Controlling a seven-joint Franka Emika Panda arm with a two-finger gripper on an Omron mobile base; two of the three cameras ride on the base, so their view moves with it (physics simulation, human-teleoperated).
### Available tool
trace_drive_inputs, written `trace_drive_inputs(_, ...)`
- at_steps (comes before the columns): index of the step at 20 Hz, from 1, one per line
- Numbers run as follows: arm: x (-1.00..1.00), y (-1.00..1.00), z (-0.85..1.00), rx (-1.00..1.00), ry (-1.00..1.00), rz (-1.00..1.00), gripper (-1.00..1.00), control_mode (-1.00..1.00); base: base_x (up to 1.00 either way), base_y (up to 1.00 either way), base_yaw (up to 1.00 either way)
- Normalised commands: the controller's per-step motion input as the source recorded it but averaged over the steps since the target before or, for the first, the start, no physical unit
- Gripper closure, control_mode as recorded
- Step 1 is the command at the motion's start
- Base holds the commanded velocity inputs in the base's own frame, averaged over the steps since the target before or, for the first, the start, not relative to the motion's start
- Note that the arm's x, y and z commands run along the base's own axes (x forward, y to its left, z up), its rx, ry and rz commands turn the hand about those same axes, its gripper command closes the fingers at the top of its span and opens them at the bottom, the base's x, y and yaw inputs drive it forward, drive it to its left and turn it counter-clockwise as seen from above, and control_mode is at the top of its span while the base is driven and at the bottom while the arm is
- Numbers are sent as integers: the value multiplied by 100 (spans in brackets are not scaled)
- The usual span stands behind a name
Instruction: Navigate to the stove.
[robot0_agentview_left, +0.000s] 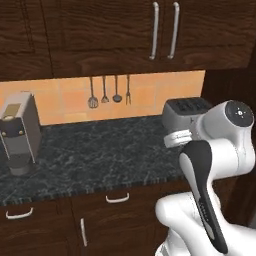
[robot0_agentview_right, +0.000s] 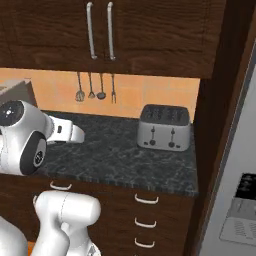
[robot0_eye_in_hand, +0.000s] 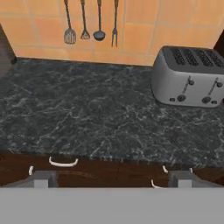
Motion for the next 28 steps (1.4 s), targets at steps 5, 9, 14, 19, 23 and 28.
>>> trace_drive_inputs(5,0,0,0,0,0,0,-100,100,-27,100,0)
trace_drive_inputs(9,0,0,0,0,0,0,-100,100,-22,100,26)
trace_drive_inputs(14,0,0,0,0,0,0,-100,100,-4,100,66)
trace_drive_inputs(19,0,0,0,0,0,0,-100,100,0,76,81)
trace_drive_inputs(23,0,0,0,0,0,0,-100,100,0,36,92)
trace_drive_inputs(28,0,0,0,0,0,0,-100,100,0,0,100)
